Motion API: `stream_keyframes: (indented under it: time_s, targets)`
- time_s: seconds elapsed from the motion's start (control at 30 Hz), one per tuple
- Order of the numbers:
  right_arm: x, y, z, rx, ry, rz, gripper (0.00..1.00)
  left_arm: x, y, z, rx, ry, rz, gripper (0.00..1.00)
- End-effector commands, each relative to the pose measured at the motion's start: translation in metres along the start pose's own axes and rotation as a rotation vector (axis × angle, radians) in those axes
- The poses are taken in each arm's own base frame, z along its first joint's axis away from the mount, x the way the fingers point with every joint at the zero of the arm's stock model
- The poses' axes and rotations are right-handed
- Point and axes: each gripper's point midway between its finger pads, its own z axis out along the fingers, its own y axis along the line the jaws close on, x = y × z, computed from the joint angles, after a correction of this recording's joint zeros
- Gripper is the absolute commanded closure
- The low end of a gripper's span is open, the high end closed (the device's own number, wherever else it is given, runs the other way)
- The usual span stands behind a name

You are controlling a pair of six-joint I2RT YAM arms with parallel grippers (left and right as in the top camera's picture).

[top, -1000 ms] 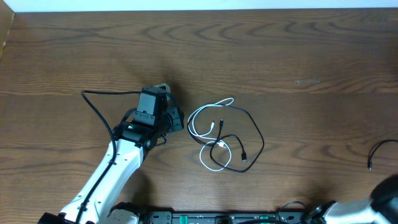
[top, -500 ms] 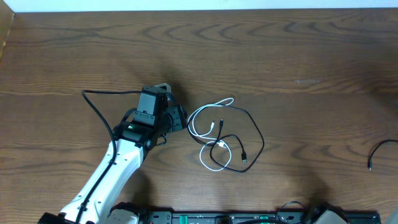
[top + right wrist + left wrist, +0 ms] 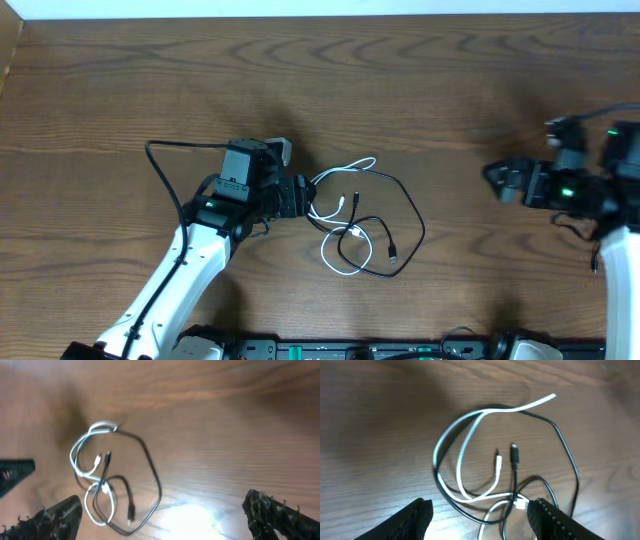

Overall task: Untangle cables
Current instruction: 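Return the right gripper open to the right side of the table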

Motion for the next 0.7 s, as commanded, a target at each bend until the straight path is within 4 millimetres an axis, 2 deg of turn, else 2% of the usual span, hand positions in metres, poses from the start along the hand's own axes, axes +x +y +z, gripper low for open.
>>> stream_keyframes:
  time_s: [0.0,0.1,0.2,0.37,0.5,0.57,0.67]
  targets:
    - [0.011,0.002,0.020,0.041,0.082,-0.047,0.01,0.011,-0.005,0.003,0.044,0.042,0.059,0.33]
    - [0.012,-0.007,0.028,0.132,0.104,-0.023,0.01,0.017,-0.003,0.003,0.038,0.061,0.083,0.28]
    - [0.010,-0.011,0.029,0.172,0.093,-0.012,0.01,0.022,0.000,0.004,0.036,0.076,0.193,0.22]
    - [0.011,-0.011,0.029,0.175,0.098,-0.017,0.01,0.021,0.001,0.010,0.044,0.063,0.334,0.21]
    - [0.012,-0.010,0.029,0.170,0.100,-0.013,0.01,0.022,0.006,0.023,0.046,0.081,0.350,0.21]
    - [0.011,-0.010,0.029,0.170,0.099,-0.013,0.01,0.023,0.009,0.035,0.055,0.097,0.352,0.21]
    - [0.012,-0.010,0.029,0.169,0.100,-0.009,0.01,0.025,-0.004,0.046,0.161,0.101,0.409,0.22]
